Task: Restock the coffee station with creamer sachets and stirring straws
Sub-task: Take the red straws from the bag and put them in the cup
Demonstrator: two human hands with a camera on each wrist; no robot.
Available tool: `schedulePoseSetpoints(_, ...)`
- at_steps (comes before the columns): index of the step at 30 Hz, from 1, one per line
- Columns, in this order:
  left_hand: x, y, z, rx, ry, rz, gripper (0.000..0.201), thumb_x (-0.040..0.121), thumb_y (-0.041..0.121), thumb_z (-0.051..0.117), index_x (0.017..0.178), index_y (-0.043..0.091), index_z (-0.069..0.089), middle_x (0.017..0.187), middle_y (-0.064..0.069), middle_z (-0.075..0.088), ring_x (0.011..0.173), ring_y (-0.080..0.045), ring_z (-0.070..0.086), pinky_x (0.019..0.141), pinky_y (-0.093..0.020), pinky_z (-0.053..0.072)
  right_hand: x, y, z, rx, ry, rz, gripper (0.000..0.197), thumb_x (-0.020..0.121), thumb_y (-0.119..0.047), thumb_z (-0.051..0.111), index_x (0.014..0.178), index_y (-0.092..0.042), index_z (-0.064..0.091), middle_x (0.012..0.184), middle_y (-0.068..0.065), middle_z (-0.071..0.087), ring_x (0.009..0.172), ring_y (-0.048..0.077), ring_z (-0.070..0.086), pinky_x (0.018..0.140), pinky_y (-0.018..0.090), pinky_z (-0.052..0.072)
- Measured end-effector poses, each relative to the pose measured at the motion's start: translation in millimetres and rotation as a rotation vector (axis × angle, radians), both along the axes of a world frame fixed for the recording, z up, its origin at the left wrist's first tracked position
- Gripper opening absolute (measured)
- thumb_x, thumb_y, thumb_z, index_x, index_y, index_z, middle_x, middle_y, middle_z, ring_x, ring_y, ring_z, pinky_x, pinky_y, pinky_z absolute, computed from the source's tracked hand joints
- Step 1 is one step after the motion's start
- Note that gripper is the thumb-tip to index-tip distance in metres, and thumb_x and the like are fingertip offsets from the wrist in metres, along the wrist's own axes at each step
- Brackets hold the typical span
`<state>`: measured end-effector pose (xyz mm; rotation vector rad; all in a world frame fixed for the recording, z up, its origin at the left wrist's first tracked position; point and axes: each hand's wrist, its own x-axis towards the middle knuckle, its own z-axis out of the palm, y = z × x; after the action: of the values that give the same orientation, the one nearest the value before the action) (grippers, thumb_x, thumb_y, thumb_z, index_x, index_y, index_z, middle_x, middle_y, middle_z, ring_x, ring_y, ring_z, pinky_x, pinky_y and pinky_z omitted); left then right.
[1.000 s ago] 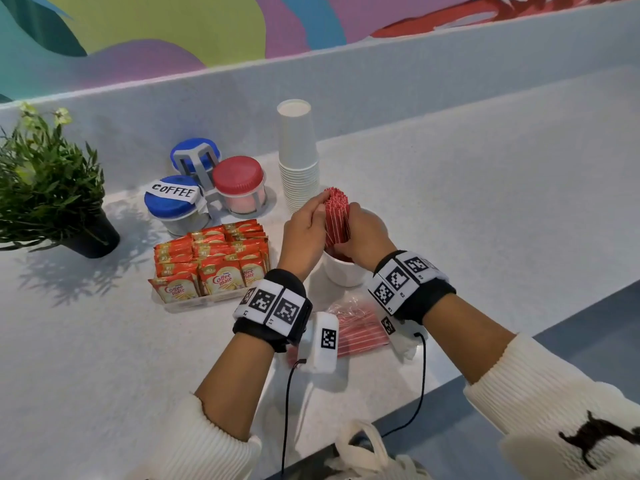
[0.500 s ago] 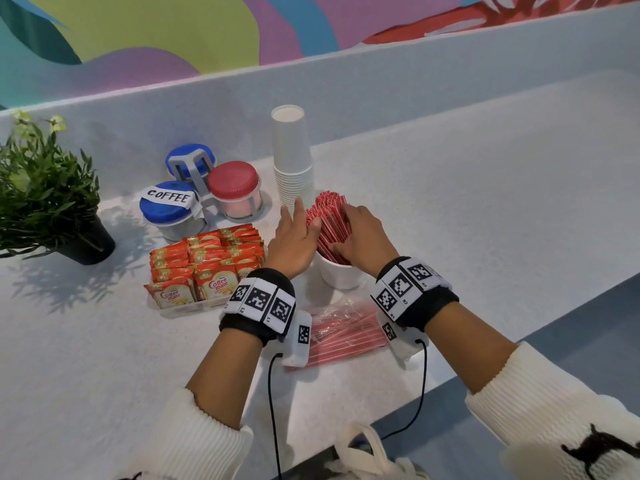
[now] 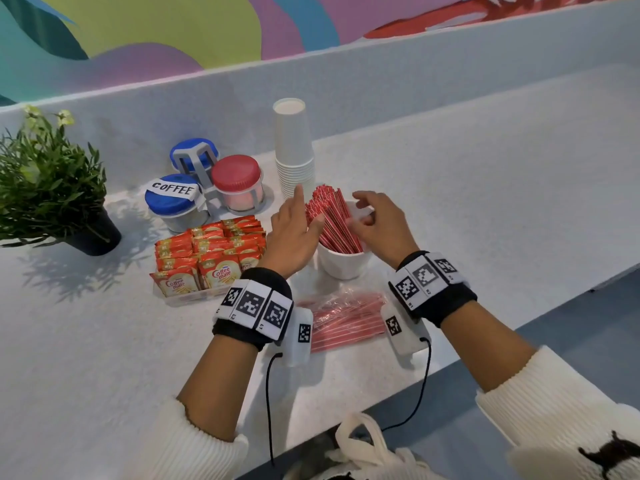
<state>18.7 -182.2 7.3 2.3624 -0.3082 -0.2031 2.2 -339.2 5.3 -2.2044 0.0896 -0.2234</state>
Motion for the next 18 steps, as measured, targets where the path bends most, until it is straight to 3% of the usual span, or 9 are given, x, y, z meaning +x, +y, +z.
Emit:
schedulePoseSetpoints(2, -9, 0, 4, -0.117, -0.013, 0.082, 0.051, 0.099, 0.033, 0.038, 0.145, 0.017, 0.022, 0.148, -0.012, 0.028, 0.135, -0.028, 0.03, 0.111, -0.045, 0.028, -6, -12, -1, 0.102, -0.042, -0.075, 0.035, 0.087, -0.013, 0.059, 0.121, -0.01, 0.054, 0.11, 0.005, 0.056, 0.074, 0.01, 0.053, 0.064, 0.008, 0.043)
schedulePoseSetpoints(3, -14, 0, 6, -0.181, -0.042, 0.125, 0.039, 0.097, 0.028, 0.042, 0.132, 0.014, 0.036, 0.133, -0.012, 0.04, 0.119, -0.024, 0.043, 0.1, -0.04, 0.038, -9, -18, -2, 0.148, -0.065, -0.115, 0.028, 0.086, -0.011, 0.058, 0.114, -0.009, 0.056, 0.104, 0.005, 0.057, 0.073, 0.014, 0.055, 0.064, 0.011, 0.044)
schedulePoseSetpoints(5, -24, -2, 8, -0.241, -0.09, 0.182, 0.013, 0.094, 0.02, 0.046, 0.101, 0.009, 0.047, 0.097, -0.007, 0.05, 0.085, -0.018, 0.047, 0.075, -0.031, 0.038, -18, -30, -7, 0.22, -0.086, -0.209, 0.014, 0.085, -0.008, 0.056, 0.099, -0.01, 0.058, 0.088, 0.003, 0.058, 0.068, 0.019, 0.057, 0.061, 0.018, 0.046)
schedulePoseSetpoints(7, -33, -2, 7, -0.219, -0.072, 0.188, 0.02, 0.094, 0.018, 0.044, 0.082, 0.004, 0.051, 0.073, -0.001, 0.049, 0.069, -0.016, 0.043, 0.065, -0.031, 0.034, -26, -40, -15, 0.313, -0.05, -0.289, 0.007, 0.084, -0.005, 0.053, 0.088, -0.01, 0.055, 0.075, 0.0, 0.055, 0.059, 0.018, 0.056, 0.055, 0.02, 0.047)
schedulePoseSetpoints(9, -44, -5, 4, -0.187, -0.01, 0.144, 0.034, 0.094, 0.018, 0.043, 0.067, 0.003, 0.055, 0.062, 0.0, 0.051, 0.063, -0.017, 0.047, 0.067, -0.032, 0.037, -36, -48, -25, 0.386, 0.059, -0.326, 0.009, 0.084, -0.003, 0.051, 0.078, -0.01, 0.054, 0.069, 0.001, 0.055, 0.052, 0.016, 0.055, 0.051, 0.022, 0.048)
schedulePoseSetpoints(11, -53, -9, 1, -0.123, 0.07, 0.076, 0.034, 0.093, 0.018, 0.045, 0.065, 0.006, 0.06, 0.065, -0.002, 0.059, 0.068, -0.019, 0.054, 0.072, -0.032, 0.042, -43, -51, -38, 0.426, 0.216, -0.298, 0.016, 0.084, -0.003, 0.051, 0.071, -0.011, 0.053, 0.065, 0.006, 0.057, 0.047, 0.015, 0.055, 0.049, 0.023, 0.049)
schedulePoseSetpoints(14, -62, -17, -11, 0.034, 0.203, -0.039, 0.021, 0.092, 0.022, 0.049, 0.096, 0.009, 0.065, 0.101, -0.012, 0.067, 0.089, -0.024, 0.058, 0.08, -0.032, 0.043, -53, -48, -54, 0.482, 0.377, -0.2, 0.02, 0.086, -0.001, 0.051, 0.068, -0.008, 0.056, 0.062, 0.011, 0.058, 0.042, 0.012, 0.056, 0.044, 0.019, 0.049)
schedulePoseSetpoints(16, -66, -22, -20, 0.142, 0.265, -0.109, 0.032, 0.091, 0.028, 0.052, 0.12, 0.016, 0.054, 0.123, -0.01, 0.058, 0.108, -0.026, 0.055, 0.093, -0.037, 0.043, -58, -45, -63, 0.478, 0.377, -0.16, 0.024, 0.086, 0.002, 0.051, 0.065, -0.008, 0.06, 0.061, 0.01, 0.059, 0.043, 0.011, 0.055, 0.045, 0.019, 0.048)
schedulePoseSetpoints(18, -69, -24, -30, 0.296, 0.265, -0.164, 0.051, 0.089, 0.032, 0.054, 0.136, 0.022, 0.037, 0.135, -0.009, 0.048, 0.123, -0.029, 0.046, 0.102, -0.04, 0.033, -63, -42, -72, 0.389, 0.352, -0.135, 0.031, 0.083, 0.004, 0.052, 0.059, -0.012, 0.061, 0.058, 0.005, 0.058, 0.047, 0.01, 0.052, 0.05, 0.02, 0.045)
